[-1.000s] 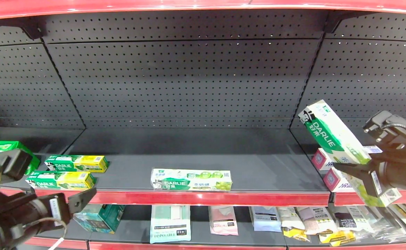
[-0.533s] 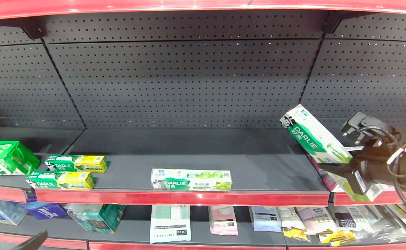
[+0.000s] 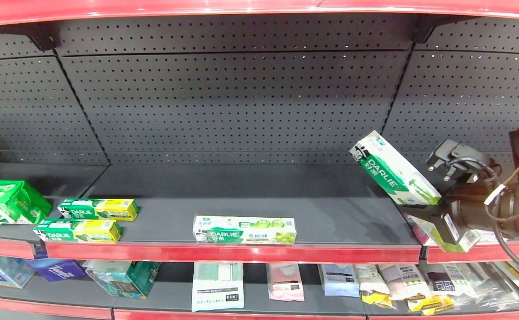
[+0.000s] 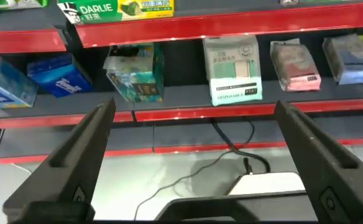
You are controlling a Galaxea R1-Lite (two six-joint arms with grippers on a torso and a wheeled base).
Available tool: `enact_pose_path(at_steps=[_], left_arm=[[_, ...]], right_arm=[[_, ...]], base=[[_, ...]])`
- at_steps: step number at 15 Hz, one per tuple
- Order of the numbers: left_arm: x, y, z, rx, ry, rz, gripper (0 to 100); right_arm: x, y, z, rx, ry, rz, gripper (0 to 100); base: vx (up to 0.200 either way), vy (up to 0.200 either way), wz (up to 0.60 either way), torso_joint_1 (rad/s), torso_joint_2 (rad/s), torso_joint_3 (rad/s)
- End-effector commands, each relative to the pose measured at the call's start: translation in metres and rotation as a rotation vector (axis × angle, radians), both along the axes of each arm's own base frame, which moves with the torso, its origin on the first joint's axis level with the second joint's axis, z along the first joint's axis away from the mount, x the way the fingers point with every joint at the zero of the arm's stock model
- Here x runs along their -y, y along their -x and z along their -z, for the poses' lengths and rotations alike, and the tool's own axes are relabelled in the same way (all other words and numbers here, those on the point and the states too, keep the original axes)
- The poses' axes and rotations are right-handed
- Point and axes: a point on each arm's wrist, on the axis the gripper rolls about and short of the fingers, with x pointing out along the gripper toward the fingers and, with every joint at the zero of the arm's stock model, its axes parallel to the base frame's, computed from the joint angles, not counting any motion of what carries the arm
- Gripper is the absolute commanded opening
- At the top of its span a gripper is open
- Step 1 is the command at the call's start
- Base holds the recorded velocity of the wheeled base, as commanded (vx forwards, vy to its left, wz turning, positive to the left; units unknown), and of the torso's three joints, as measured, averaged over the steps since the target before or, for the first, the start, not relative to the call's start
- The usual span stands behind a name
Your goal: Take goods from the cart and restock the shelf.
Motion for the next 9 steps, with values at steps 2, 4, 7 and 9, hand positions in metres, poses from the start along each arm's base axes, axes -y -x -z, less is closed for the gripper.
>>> enact_pose_path(at_steps=[2, 4, 7, 9], left_arm=[[-0.008, 0.025, 0.019, 0.063, 0.006, 0.002, 100], [-0.009, 0.029, 0.024, 0.074, -0.003, 0.007, 100], [-0.009, 0.029, 0.027, 0.077, -0.004, 0.006, 100], [-0.01, 0.031, 0.029, 0.093, -0.001, 0.007, 100]], right_arm=[[-0.001, -0.001, 0.002, -0.007, 0.001, -0.003, 0], [-0.001, -0.002, 0.002, -0.009, 0.004, -0.003, 0], [-0.002, -0.002, 0.003, -0.009, 0.007, -0.008, 0], [-0.004, -0.008, 0.001, 0.002, 0.019, -0.019, 0]], base=[[0.0, 0.0, 0.3, 0.001, 0.0, -0.001], [0.0, 0.0, 0.6, 0.002, 0.0, 0.0], [0.0, 0.0, 0.6, 0.004, 0.0, -0.001], [0.0, 0.0, 0.0, 0.0, 0.0, 0.0]])
